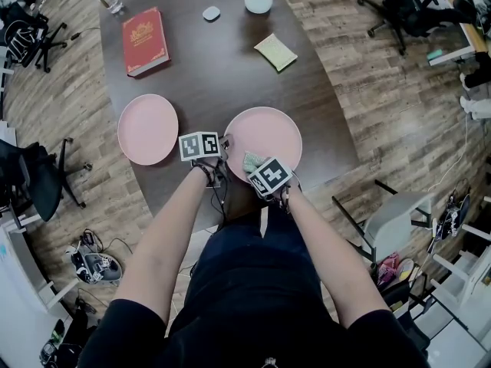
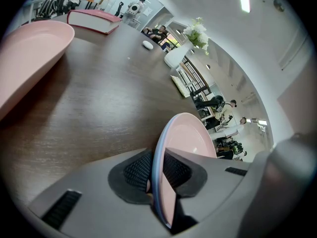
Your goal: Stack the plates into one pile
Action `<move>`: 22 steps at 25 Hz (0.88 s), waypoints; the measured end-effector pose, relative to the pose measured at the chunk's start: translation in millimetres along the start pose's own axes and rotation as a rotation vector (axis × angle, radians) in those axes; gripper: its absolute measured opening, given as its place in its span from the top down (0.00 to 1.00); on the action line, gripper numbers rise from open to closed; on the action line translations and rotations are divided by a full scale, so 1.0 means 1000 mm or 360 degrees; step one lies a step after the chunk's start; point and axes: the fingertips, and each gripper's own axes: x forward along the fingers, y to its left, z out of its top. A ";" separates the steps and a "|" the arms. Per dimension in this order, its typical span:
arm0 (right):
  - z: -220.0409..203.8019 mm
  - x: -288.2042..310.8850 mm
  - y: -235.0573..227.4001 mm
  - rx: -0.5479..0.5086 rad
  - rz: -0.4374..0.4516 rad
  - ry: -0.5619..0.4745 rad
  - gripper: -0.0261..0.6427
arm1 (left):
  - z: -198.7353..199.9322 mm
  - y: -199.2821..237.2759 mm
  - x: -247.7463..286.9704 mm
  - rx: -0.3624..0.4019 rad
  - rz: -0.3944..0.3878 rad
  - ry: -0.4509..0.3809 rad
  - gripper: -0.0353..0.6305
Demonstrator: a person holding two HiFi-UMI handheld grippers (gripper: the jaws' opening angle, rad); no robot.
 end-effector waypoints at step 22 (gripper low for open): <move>0.044 0.025 0.019 0.0169 0.0141 -0.0196 0.83 | -0.001 0.000 0.001 -0.0017 -0.0023 0.0016 0.86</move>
